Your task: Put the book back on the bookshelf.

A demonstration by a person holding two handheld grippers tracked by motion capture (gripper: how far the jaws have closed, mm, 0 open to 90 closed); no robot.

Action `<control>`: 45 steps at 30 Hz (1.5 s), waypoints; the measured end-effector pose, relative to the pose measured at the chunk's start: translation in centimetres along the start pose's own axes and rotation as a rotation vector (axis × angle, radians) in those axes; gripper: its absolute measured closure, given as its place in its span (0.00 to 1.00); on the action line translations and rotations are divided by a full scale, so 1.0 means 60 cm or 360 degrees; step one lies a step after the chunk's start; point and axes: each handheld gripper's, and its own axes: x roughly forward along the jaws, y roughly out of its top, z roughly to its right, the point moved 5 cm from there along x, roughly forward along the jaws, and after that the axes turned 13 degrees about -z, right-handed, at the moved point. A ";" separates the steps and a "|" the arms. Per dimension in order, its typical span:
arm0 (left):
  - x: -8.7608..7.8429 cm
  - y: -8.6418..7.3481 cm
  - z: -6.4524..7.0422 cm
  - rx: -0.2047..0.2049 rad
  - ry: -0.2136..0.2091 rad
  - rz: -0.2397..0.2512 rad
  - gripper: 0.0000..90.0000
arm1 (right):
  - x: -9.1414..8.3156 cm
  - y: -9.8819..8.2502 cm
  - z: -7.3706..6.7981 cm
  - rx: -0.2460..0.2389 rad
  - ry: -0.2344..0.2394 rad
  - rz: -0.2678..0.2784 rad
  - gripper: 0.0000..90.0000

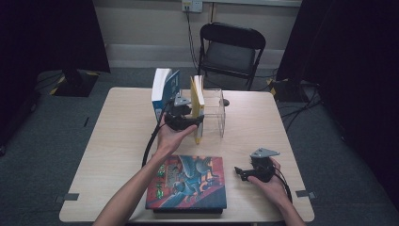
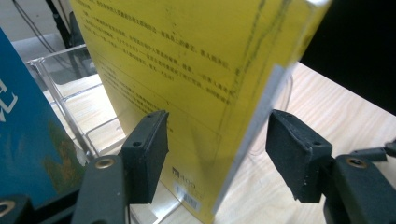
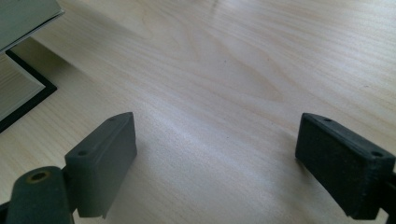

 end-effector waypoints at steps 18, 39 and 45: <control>-0.019 0.006 -0.017 -0.0012 0.0021 0.0075 0.50 | 0.000 0.000 0.000 0.0001 0.0002 0.0000 0.14; -0.023 -0.017 -0.007 0.0025 -0.0003 0.0062 0.53 | 0.000 0.000 0.000 0.0001 0.0002 0.0000 0.14; -0.029 -0.041 -0.007 0.0045 -0.0053 0.0042 0.58 | 0.000 0.001 0.000 0.0001 0.0000 -0.0004 0.14</control>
